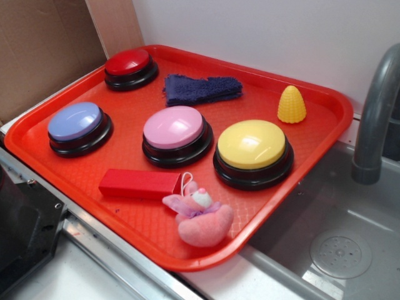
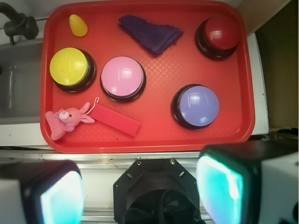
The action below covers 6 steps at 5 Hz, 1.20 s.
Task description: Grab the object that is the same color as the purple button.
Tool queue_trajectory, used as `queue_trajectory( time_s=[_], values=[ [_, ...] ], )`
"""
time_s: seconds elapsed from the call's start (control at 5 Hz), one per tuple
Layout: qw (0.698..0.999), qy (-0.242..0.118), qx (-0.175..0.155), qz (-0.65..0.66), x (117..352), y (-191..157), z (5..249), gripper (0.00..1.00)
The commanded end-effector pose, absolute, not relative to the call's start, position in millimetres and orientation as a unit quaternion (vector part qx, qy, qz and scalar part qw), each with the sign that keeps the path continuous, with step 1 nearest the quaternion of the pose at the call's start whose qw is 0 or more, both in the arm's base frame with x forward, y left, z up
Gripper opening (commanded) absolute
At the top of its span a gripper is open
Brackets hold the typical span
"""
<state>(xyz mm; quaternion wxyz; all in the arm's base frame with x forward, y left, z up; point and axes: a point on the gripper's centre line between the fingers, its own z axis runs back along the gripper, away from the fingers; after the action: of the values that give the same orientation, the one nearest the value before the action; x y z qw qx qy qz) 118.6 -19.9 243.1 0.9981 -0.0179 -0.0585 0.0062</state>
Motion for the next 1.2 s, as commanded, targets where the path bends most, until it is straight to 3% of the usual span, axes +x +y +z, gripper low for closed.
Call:
queue_trajectory(
  time_s=[0.0,0.2,0.4,0.6,0.8,1.0],
  values=[
    [0.998,-0.059,-0.018,0.006,118.6,-19.9,243.1,1.0],
    [0.995,-0.101,-0.008,-0.009,155.7,-3.5,242.1,1.0],
    [0.992,-0.115,-0.004,-0.056,204.0,8.0,230.8,1.0],
    [0.989,-0.119,-0.004,-0.093,237.0,13.1,214.1,1.0],
    [0.983,-0.094,0.02,-0.155,276.2,14.4,191.7,1.0],
    [0.981,-0.083,0.037,-0.173,291.8,16.0,158.1,1.0]
  ],
)
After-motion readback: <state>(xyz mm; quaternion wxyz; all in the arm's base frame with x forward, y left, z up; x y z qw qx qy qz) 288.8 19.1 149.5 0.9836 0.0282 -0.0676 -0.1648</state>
